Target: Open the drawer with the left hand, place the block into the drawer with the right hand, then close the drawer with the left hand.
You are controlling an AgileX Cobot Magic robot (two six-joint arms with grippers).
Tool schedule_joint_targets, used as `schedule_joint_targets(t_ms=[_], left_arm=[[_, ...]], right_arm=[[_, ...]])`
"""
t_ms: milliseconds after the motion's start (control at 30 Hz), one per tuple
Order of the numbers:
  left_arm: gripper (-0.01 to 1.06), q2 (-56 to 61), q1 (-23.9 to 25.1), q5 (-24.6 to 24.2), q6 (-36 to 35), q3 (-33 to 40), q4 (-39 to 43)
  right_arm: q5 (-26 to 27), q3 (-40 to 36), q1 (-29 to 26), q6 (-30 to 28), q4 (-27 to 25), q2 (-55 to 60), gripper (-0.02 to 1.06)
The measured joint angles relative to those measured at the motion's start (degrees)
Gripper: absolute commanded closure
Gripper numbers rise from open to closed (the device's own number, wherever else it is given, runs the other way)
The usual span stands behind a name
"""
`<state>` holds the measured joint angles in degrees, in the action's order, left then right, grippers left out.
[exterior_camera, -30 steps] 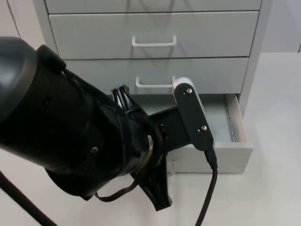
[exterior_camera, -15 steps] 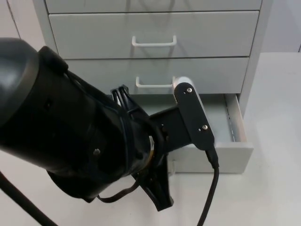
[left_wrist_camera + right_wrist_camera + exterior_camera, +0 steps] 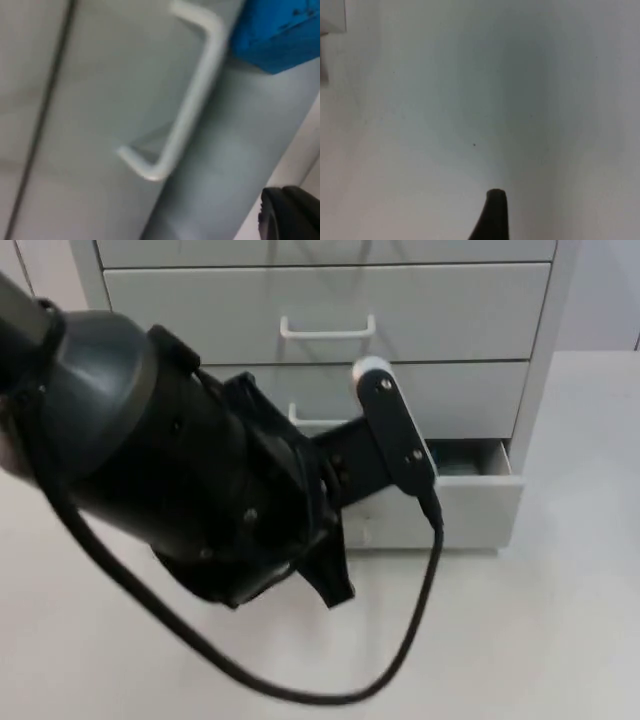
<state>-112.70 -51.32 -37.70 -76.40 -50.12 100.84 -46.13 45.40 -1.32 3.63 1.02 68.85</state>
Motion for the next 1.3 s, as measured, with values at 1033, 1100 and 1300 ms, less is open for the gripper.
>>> schedule_joint_targets(t_ms=[1033, 1100, 1300], left_arm=[[1.05, -3.0, 8.2, 8.8, -1.5, -2.9, -1.6], [1.05, -3.4, 8.2, 7.4, -1.6, -3.2, -1.5], [1.05, -5.4, 10.5, 8.4, -2.0, -6.2, -1.8]], right_arm=[[1.0, 0.0, 0.0, 0.0, 0.0, 0.0, 0.34], [1.0, 0.0, 0.0, 0.0, 0.0, 0.0, 0.34], [1.2, 0.0, 0.0, 0.0, 0.0, 0.0, 0.34]])
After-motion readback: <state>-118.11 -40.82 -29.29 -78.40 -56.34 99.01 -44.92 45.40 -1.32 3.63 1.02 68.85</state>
